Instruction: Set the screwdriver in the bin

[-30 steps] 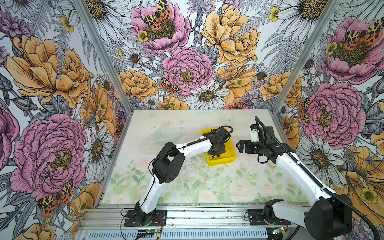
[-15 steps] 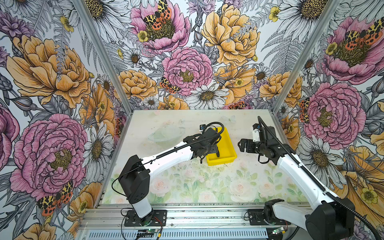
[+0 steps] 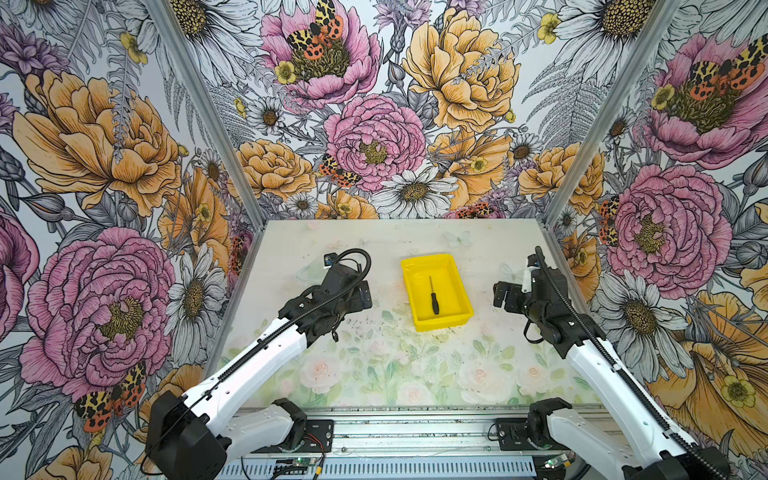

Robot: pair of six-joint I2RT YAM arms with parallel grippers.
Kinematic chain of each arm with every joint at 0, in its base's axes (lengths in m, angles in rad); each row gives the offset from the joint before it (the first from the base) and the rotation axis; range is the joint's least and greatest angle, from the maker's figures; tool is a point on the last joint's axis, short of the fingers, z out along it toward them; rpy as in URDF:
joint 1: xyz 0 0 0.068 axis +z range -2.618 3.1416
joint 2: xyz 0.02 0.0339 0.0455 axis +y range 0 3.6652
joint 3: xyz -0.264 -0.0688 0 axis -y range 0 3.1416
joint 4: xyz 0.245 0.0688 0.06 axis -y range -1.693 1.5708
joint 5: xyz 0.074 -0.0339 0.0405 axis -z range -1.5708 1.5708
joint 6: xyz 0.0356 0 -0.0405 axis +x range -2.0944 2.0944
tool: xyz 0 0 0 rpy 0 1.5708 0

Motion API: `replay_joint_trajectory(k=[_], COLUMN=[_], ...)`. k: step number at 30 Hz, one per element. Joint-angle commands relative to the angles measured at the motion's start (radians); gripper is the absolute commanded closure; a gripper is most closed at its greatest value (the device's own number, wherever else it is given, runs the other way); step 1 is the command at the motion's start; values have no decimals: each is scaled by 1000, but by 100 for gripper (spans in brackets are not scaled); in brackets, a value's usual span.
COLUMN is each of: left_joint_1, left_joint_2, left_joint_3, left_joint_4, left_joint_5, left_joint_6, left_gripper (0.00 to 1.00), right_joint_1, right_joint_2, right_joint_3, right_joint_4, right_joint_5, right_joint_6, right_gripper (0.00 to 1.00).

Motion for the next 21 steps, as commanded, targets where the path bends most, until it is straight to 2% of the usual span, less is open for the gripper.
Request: replay_joint_trajectory(k=[1,6,9,13,17,21], left_joint_1=[91,187,227,278,328,353], left_joint_2=[-101,-287,-402,-533,-579,-473], left_joint_3=[-84,-281,-408,-556,-685,-685], left_joint_4=[63,189,281,431,561,631], left_joint_5=[-56,-179,-179,-145,-132,-139], left_joint_6=[139,224,353,486,452,451], left_gripper=[1,1,1,1,1,1], right_joint_1=[-6,-17,-28,-29,-32,-42], right_joint_2=[-55,-176,-271,-376,-419,-346], right_joint_3=[-73,-218,-311,-433,-534,-546], right_joint_4=[78,161,230,308,408,528], right_joint_5=[123,330,268,238,238,248], right_joint_6=[0,10,-80,-128,-178,-219], right_gripper=[1,1,0,1,1,1])
